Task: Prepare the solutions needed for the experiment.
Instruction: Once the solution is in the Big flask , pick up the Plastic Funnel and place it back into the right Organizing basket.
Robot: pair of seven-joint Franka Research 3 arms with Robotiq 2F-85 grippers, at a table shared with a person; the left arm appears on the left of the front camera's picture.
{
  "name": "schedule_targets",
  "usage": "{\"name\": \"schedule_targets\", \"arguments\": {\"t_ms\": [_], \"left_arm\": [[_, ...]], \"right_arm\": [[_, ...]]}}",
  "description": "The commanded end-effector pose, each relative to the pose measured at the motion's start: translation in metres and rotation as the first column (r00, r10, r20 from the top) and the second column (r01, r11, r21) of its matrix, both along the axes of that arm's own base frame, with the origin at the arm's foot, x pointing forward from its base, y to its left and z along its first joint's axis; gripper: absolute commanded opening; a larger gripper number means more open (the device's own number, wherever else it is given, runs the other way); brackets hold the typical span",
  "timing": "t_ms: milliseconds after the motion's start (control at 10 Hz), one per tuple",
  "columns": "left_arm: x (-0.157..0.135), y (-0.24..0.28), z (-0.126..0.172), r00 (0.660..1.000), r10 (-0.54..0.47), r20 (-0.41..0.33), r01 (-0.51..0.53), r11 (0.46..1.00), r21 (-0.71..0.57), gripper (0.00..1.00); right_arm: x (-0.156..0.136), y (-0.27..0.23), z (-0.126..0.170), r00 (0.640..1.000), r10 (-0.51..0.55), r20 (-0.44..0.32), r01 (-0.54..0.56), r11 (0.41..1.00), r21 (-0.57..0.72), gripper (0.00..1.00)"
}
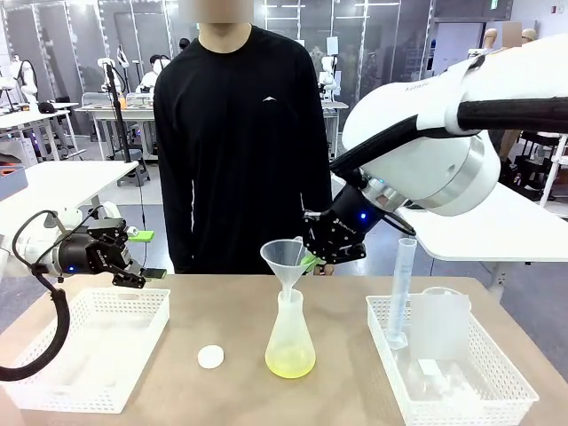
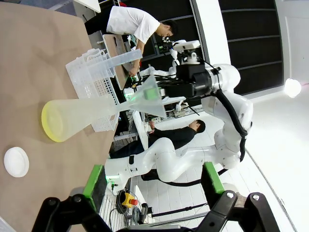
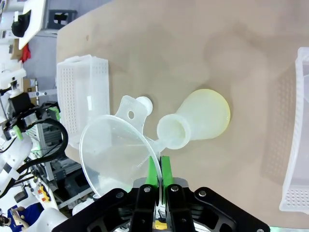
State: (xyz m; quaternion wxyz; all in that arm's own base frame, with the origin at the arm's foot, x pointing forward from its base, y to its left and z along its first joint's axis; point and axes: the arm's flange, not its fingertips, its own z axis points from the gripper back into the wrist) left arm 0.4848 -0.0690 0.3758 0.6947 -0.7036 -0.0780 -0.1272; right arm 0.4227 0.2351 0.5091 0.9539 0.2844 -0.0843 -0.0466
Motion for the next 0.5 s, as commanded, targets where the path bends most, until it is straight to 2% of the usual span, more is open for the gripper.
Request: {"name": "schedule_targets", "arguments": {"t_ms": [0,400], "left_arm": [[0.0,-0.002,0.003,1.0,0.008,0.009,-0.008,1.0,-0.016,1.0],[0.0,-0.002,0.003,1.0,0.008,0.009,-0.008,1.0,-0.016,1.0]], "right_arm": [[-0.018,0.001,0.013,0.999,-0.019,0.034,0.02,0.999,-0.027,0.0],[-0.032,-0.008,0.06,0.997,-0.008,0.082,0.012,0.998,-0.058,0.0]]}}
